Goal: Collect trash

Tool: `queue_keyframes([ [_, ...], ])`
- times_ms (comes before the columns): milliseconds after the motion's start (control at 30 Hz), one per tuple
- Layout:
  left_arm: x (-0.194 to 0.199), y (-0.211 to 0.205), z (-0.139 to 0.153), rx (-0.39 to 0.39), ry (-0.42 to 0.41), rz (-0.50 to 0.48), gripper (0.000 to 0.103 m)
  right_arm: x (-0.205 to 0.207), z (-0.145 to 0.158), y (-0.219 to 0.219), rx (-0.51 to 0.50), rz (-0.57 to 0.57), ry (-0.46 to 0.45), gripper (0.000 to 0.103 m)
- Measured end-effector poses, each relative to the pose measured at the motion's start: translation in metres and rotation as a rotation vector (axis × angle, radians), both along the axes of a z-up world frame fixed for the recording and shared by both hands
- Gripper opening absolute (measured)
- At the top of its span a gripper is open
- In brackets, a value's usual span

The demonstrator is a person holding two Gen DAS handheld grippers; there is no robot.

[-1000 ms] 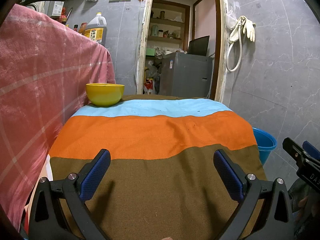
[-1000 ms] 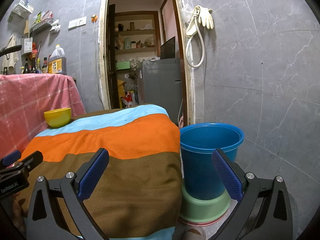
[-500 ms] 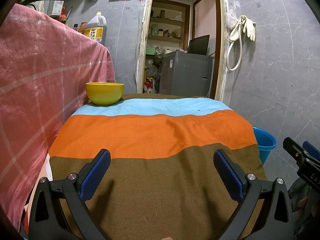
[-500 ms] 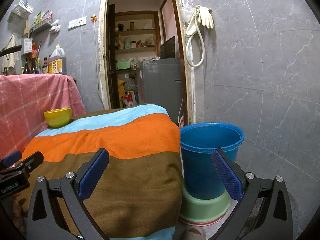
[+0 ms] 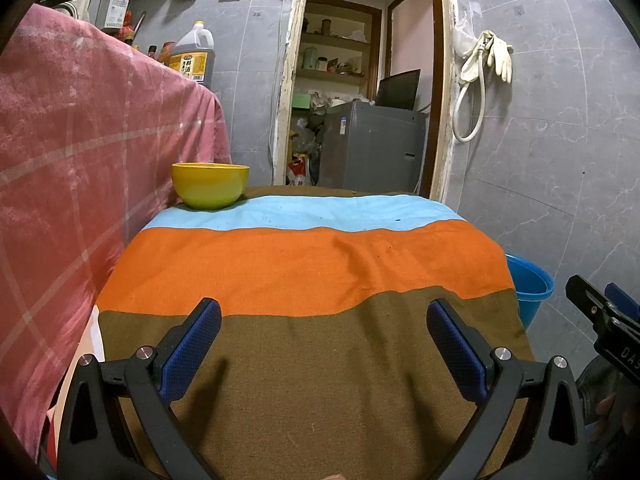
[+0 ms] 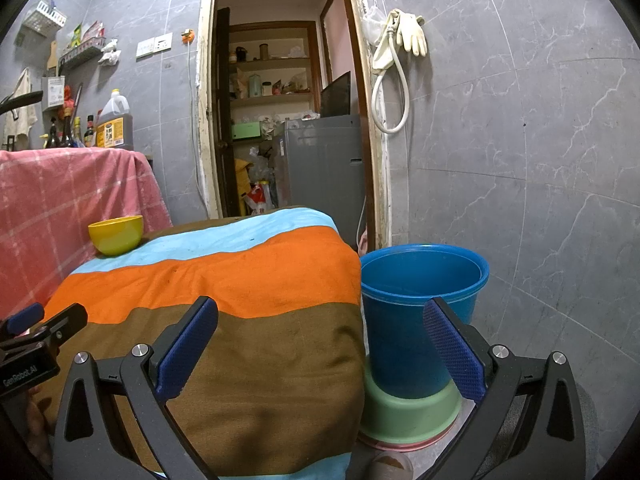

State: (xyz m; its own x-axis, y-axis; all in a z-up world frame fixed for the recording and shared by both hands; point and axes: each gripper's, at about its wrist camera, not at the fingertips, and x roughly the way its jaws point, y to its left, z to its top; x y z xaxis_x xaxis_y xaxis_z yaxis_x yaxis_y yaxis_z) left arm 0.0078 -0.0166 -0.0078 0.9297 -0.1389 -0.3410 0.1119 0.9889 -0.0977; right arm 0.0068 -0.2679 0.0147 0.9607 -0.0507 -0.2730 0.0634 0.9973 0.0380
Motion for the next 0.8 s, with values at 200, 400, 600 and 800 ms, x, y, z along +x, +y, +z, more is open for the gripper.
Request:
queue_keyframes([
  [200, 0.0, -0.0007, 0.0004, 0.0, 0.0, 0.001, 0.101, 0.0002, -0.0001, 0.0001, 0.001, 0.0, 0.0, 0.103],
  [400, -0.0002, -0.0013, 0.0005, 0.0, 0.001, 0.001, 0.101, 0.0003, 0.0, 0.0, 0.001, 0.0, 0.0, 0.103],
  [600, -0.0001, -0.0014, 0.0006, -0.001, 0.001, 0.002, 0.101, 0.0003, 0.0, 0.0003, 0.001, -0.001, 0.001, 0.103],
  [800, 0.0001, -0.0019, 0.0007, -0.001, 0.002, 0.002, 0.101, -0.0001, 0.0003, 0.0005, 0.001, 0.0, 0.0, 0.103],
])
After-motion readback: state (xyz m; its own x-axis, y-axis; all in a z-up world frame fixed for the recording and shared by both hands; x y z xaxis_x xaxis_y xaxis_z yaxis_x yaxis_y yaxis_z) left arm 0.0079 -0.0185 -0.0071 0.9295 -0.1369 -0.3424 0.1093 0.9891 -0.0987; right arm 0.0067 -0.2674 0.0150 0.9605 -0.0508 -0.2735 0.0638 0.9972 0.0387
